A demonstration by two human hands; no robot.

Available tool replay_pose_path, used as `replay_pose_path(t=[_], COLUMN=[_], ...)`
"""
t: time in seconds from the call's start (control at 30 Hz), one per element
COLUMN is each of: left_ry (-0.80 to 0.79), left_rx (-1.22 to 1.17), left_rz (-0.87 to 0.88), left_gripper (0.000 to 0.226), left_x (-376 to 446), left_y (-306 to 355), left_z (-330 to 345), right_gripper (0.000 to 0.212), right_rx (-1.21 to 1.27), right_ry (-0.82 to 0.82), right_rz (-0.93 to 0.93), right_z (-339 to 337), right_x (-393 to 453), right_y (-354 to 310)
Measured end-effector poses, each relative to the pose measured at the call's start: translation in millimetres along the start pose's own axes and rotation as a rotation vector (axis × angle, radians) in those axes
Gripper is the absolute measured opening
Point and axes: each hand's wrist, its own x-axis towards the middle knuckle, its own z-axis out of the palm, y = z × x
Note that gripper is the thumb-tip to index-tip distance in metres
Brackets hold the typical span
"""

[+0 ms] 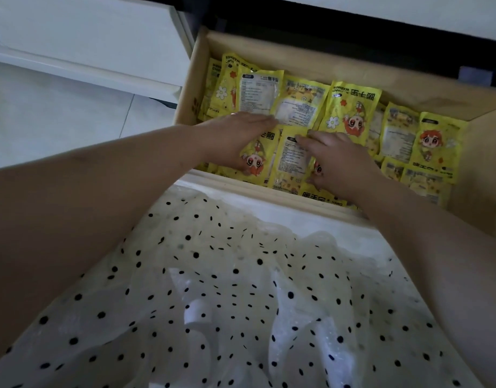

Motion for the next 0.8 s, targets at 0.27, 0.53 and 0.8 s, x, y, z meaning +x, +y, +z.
replay_pose_path(t=[0.27,0.53,0.8], left_ry=[-0.077,0.32,0.544], left_rx=[-0.042,-0.797,-1.471], left_rz=[-0.095,-0.327,-0.727], left_gripper=[0.103,0.069,0.035], left_x=[3.4,-26.3,-180.9], left_y=[13.9,36.3,101.3], left_z=[3.5,-30.6,-60.0], right_gripper=[0.081,0.053,0.044], right_rx=[0.06,0.439,0.659], right_ry=[0.003,0.234,0.106], right_rz=[0.006,0.139,0.24], right_z=[3.6,-25.9,-130.9], right_x=[-4.5,-23.3,-118.3], right_y=[-2.0,-15.8,-104.4])
